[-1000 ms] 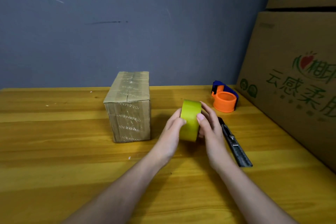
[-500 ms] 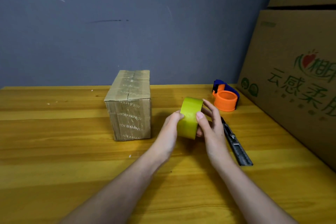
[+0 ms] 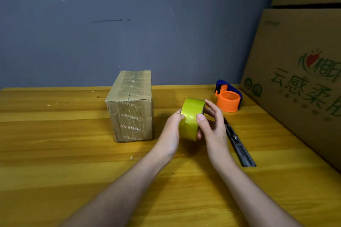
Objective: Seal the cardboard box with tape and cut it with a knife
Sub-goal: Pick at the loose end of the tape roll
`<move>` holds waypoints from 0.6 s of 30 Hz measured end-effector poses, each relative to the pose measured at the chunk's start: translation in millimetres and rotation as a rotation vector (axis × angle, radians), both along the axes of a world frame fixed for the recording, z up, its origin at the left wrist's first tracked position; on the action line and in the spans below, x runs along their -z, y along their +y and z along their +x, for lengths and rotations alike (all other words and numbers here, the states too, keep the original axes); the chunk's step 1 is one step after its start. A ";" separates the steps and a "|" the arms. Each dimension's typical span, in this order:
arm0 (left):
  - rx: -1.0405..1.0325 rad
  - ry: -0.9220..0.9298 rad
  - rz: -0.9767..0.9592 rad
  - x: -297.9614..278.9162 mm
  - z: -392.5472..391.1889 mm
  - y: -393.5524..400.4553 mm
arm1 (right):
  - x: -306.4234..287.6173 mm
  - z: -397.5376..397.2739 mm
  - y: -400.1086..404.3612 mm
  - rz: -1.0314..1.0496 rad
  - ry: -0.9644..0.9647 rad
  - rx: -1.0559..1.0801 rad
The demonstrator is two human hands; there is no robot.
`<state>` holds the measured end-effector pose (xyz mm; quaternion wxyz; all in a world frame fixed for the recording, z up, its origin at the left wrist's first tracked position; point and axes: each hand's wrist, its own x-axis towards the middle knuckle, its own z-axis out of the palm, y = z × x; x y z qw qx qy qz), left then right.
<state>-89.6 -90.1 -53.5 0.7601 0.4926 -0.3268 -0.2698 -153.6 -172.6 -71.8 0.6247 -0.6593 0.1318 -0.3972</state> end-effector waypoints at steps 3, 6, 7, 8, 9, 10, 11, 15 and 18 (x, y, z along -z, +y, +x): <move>0.022 -0.009 -0.009 0.9 1.1 0.3 | 0.3 -0.3 -1.8 -0.002 0.006 0.004; 0.053 -0.046 0.001 1.7 1.9 1.6 | -0.6 0.8 -1.3 -0.003 0.004 0.006; 0.064 -0.052 -0.003 0.7 0.9 2.6 | -0.8 0.9 -1.0 0.000 0.004 0.007; 0.074 -0.048 -0.010 -0.4 -0.2 3.3 | -1.0 0.9 -0.7 0.004 0.003 0.009; 0.081 -0.040 -0.016 -1.0 -1.2 3.3 | -1.1 0.4 -0.7 0.008 -0.002 0.010; 0.081 -0.034 -0.019 -1.5 -1.9 3.1 | -1.2 0.0 -0.8 0.012 -0.005 0.010; 0.075 -0.026 -0.019 -1.9 -2.6 2.8 | -1.2 -0.3 -0.8 0.014 -0.004 0.008; 0.027 0.013 0.040 -0.2 -0.6 2.0 | -1.0 -0.4 0.9 0.007 0.010 -0.002; 0.028 0.019 0.025 -2.5 -1.5 0.8 | -1.4 -0.8 1.8 -0.003 0.000 0.001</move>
